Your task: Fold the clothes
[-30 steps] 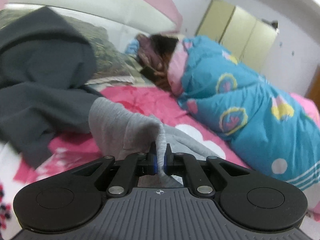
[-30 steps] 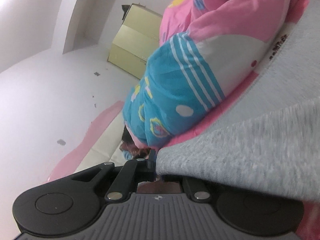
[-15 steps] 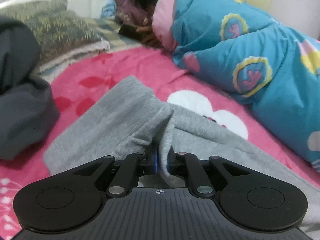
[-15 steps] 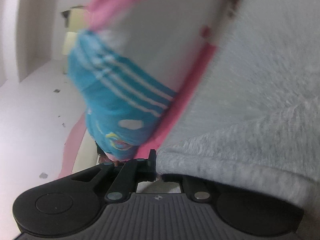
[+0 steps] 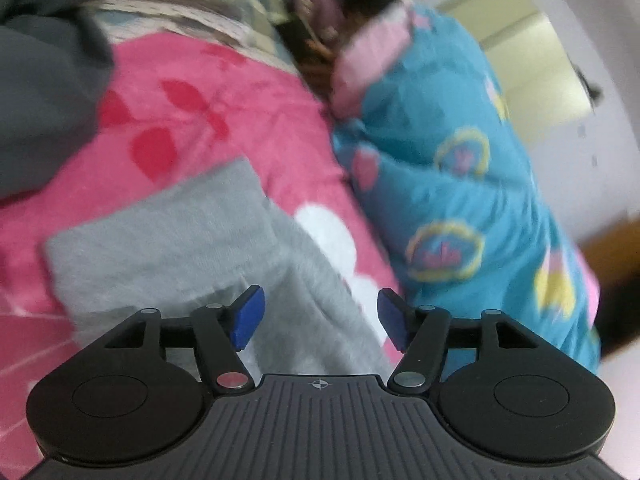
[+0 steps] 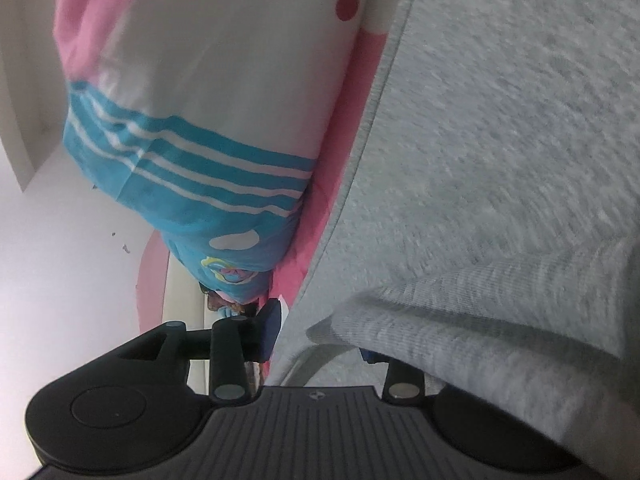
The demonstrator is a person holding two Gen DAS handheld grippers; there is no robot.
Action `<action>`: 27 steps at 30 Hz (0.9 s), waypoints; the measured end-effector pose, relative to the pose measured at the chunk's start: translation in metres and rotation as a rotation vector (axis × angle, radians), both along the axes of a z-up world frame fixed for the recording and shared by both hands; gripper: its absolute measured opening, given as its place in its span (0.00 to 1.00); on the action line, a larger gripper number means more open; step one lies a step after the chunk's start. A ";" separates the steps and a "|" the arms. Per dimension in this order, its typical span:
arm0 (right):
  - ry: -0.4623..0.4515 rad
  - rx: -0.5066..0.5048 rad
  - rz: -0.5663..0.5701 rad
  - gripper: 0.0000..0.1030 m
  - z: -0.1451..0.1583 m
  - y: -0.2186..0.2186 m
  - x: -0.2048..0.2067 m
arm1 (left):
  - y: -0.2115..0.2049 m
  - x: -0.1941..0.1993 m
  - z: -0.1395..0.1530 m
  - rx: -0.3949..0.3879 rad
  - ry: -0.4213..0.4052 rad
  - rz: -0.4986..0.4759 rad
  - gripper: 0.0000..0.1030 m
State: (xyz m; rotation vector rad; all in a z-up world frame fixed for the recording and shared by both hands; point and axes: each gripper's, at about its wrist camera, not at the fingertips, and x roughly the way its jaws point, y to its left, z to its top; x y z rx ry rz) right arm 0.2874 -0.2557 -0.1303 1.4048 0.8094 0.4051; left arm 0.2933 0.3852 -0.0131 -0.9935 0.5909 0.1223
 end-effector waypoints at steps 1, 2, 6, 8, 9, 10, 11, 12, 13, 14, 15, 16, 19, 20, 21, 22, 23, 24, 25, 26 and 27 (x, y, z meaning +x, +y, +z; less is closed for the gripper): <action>0.011 0.011 0.002 0.40 -0.001 0.000 0.001 | 0.005 -0.004 0.002 -0.016 0.000 0.022 0.61; 0.020 0.019 0.001 0.41 -0.001 -0.002 0.005 | 0.009 -0.009 0.005 -0.029 0.001 0.042 0.61; 0.036 0.032 -0.012 0.56 0.009 -0.008 -0.004 | 0.013 -0.034 0.018 -0.026 0.017 0.033 0.61; 0.004 0.028 -0.015 0.65 0.020 -0.013 -0.017 | 0.013 -0.049 0.025 -0.011 0.025 0.015 0.61; -0.010 0.031 -0.008 0.65 0.025 -0.015 -0.025 | 0.012 -0.056 0.026 -0.009 0.031 0.008 0.61; -0.023 0.034 0.000 0.65 0.029 -0.017 -0.033 | 0.012 -0.062 0.026 -0.012 0.040 -0.002 0.61; -0.030 0.047 0.013 0.65 0.033 -0.018 -0.043 | 0.011 -0.068 0.024 -0.017 0.052 -0.012 0.62; -0.028 0.074 0.032 0.65 0.034 -0.018 -0.054 | 0.010 -0.074 0.021 -0.023 0.067 -0.020 0.62; -0.027 0.101 0.051 0.65 0.035 -0.018 -0.065 | 0.009 -0.079 0.017 -0.028 0.081 -0.027 0.63; -0.024 0.129 0.070 0.65 0.036 -0.017 -0.076 | 0.007 -0.083 0.012 -0.034 0.094 -0.032 0.64; -0.005 0.161 0.094 0.65 0.035 -0.014 -0.087 | 0.005 -0.084 0.007 -0.040 0.107 -0.037 0.64; 0.017 0.173 0.118 0.65 0.033 -0.009 -0.099 | 0.002 -0.083 0.001 -0.047 0.121 -0.041 0.65; 0.078 0.169 0.160 0.65 0.027 0.009 -0.129 | -0.006 -0.079 -0.019 -0.067 0.161 -0.052 0.65; 0.096 0.157 0.155 0.65 0.024 0.015 -0.135 | -0.009 -0.075 -0.025 -0.064 0.171 -0.055 0.65; 0.111 0.135 0.144 0.65 0.021 0.019 -0.140 | -0.012 -0.071 -0.031 -0.056 0.181 -0.052 0.65; 0.132 0.107 0.125 0.65 0.017 0.022 -0.144 | -0.013 -0.068 -0.036 -0.048 0.190 -0.043 0.65; 0.151 0.081 0.106 0.64 0.013 0.024 -0.148 | -0.014 -0.065 -0.042 -0.043 0.194 -0.033 0.65; 0.156 0.072 0.081 0.63 0.009 0.025 -0.149 | -0.015 -0.063 -0.044 -0.042 0.183 -0.025 0.65; 0.158 0.069 0.049 0.62 0.008 0.024 -0.152 | -0.015 -0.061 -0.045 -0.039 0.167 -0.018 0.66; 0.158 0.068 0.014 0.62 0.009 0.023 -0.153 | -0.015 -0.059 -0.045 -0.035 0.153 -0.013 0.67; 0.154 0.054 -0.019 0.62 0.012 0.023 -0.152 | -0.014 -0.056 -0.046 -0.031 0.149 -0.017 0.67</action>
